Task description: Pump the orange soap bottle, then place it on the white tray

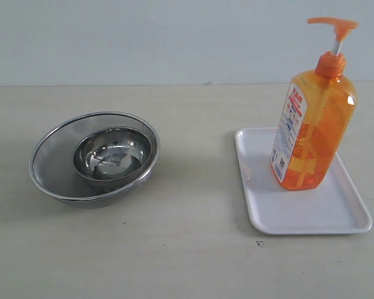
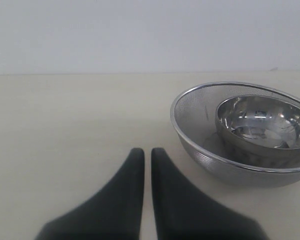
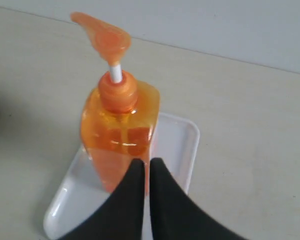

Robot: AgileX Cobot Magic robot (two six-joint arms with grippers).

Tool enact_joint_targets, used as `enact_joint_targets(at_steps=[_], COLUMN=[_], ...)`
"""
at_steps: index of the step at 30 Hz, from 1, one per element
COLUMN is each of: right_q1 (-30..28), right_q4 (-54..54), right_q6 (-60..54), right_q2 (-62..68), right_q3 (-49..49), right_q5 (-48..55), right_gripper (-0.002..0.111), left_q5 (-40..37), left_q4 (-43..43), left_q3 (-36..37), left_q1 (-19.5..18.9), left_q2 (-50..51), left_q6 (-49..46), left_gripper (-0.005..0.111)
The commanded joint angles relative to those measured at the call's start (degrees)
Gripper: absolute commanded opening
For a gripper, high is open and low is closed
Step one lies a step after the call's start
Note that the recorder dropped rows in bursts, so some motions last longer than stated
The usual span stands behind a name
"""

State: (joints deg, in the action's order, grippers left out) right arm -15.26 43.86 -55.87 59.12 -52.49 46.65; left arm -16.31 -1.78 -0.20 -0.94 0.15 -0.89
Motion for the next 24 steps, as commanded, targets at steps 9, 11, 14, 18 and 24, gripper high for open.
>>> enact_joint_targets(at_steps=[9,11,14,18,24], right_q1=[0.0,0.0,0.0,0.0,0.0], right_q4=[3.6,3.6,3.7,3.7,1.8], right_q6=[-1.3,-1.6,-1.9,-1.4,-0.6], right_q2=[-1.3,-1.3,-1.3,-1.3,-1.2], right_q3=[-0.2,-0.2,-0.1,-0.1,-0.1], right_q5=[6.5,7.4,9.4,9.6,11.6], right_gripper=[0.000,0.000,0.000,0.000,0.000], left_q5=[0.2,0.2,0.2,0.2,0.2], left_q4=[-0.5,-0.5,-0.5,-0.5,-0.5], left_q3=[0.2,0.2,0.2,0.2,0.2], left_q1=[-0.2,-0.2,-0.2,-0.2,-0.2], left_q2=[-0.2,-0.2,-0.2,-0.2,-0.2], left_q6=[-0.2,-0.2,-0.2,-0.2,-0.2], left_gripper=[0.005,0.005,0.005,0.005,0.005])
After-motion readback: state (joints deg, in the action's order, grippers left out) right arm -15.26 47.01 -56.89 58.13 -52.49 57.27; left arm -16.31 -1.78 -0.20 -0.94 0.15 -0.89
